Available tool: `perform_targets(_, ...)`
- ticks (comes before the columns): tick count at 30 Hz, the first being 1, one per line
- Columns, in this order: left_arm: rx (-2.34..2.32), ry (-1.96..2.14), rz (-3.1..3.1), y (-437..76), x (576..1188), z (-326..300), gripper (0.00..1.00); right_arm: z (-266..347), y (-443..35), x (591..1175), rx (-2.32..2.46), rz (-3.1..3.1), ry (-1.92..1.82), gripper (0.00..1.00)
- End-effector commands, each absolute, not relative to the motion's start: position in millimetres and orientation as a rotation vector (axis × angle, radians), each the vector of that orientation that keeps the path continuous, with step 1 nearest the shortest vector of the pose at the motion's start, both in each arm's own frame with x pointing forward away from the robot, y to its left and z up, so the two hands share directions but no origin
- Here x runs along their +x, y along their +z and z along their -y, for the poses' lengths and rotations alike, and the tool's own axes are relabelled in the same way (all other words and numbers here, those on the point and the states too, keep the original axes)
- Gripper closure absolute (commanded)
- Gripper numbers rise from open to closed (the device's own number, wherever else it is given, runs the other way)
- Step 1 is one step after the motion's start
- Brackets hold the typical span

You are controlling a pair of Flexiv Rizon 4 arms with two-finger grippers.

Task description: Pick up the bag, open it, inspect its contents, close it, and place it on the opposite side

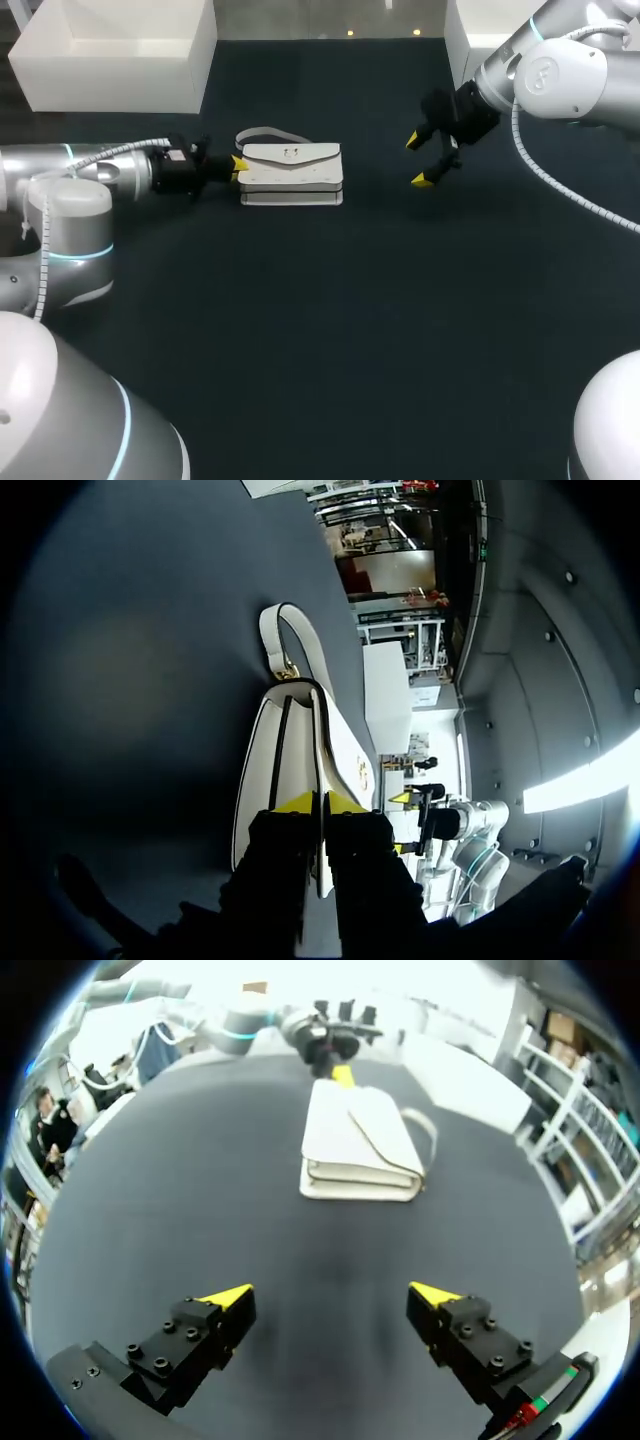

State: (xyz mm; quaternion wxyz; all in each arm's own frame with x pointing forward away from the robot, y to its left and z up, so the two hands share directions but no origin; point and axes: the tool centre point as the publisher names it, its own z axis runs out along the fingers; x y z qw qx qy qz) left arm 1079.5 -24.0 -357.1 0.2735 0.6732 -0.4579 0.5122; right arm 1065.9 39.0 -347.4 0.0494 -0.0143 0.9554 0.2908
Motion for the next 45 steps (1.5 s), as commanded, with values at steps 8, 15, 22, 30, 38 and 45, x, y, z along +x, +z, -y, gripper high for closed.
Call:
perform_targets(8,1.789,1.378,1.232,-366,1082,58,1.0,-38,-348,1067,-0.047,-2.912,0.89,0.0)
perform_targets(15,1.784,1.368,1.227,-367,1080,64,0.91,-38,-348,1067,-0.047,-2.912,0.89,0.0)
perform_targets(22,1.727,1.332,1.25,-359,1075,53,0.42,-38,-348,1067,-0.047,-2.912,0.89,0.0)
perform_targets(30,1.638,1.232,1.368,-352,1070,43,0.61,-38,-348,1067,-0.047,-2.912,0.89,0.0)
perform_targets(38,1.554,1.095,1.447,-353,1073,41,0.62,-38,-348,1067,-0.047,-2.912,0.89,0.0)
perform_targets(45,1.458,0.945,1.456,-358,1075,45,0.66,-38,-348,1067,-0.047,-2.912,0.89,0.0)
